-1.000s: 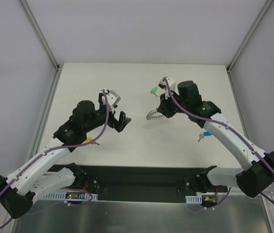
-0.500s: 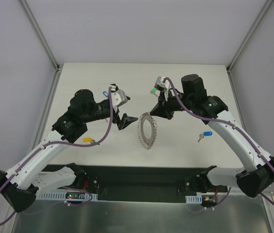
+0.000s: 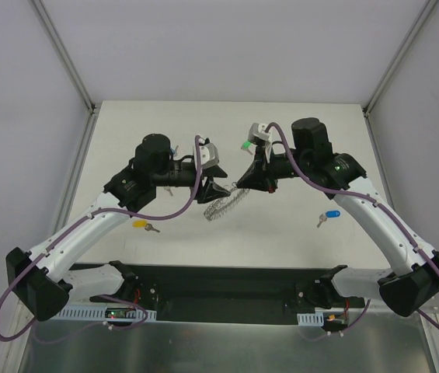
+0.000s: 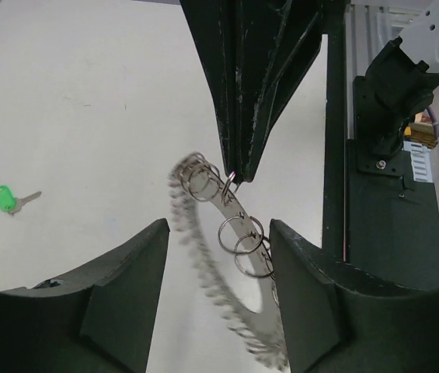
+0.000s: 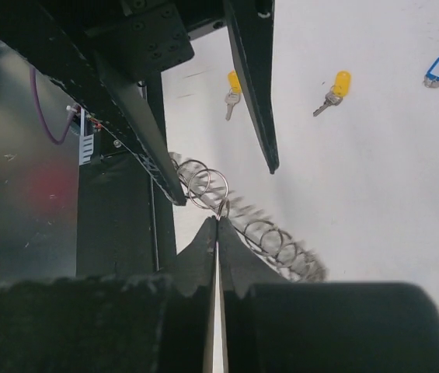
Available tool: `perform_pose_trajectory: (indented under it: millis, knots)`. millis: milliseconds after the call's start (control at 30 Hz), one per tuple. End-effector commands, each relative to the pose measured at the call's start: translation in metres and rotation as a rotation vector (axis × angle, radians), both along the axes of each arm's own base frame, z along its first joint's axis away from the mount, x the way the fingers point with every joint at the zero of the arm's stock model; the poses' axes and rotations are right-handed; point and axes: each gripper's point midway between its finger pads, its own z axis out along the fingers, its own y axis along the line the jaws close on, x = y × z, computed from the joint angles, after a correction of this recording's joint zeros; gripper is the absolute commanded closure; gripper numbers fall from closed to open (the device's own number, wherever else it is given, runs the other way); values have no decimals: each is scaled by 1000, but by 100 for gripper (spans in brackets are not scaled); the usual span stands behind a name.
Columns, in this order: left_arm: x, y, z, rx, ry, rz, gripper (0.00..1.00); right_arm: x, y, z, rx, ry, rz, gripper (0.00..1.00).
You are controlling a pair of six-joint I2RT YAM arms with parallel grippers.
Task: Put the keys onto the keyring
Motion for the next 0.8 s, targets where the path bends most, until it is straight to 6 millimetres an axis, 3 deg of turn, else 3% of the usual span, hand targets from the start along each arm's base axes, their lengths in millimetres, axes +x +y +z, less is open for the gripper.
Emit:
perform_pose_trajectory:
  millis: [0, 67, 600, 767]
  knots:
    - [-4, -10, 31, -78, -41, -79, 50, -10, 7, 28, 98, -57, 80, 99]
    - [-7, -11, 32, -82, -34, -96, 56, -10, 8, 29, 103, -59, 85, 99]
    - [-16, -16, 31, -89, 20, -169, 69, -17, 12, 23, 111, -27, 127, 99]
    - [-18, -14, 28, -87, 24, -167, 79, -15, 13, 19, 104, -17, 126, 98]
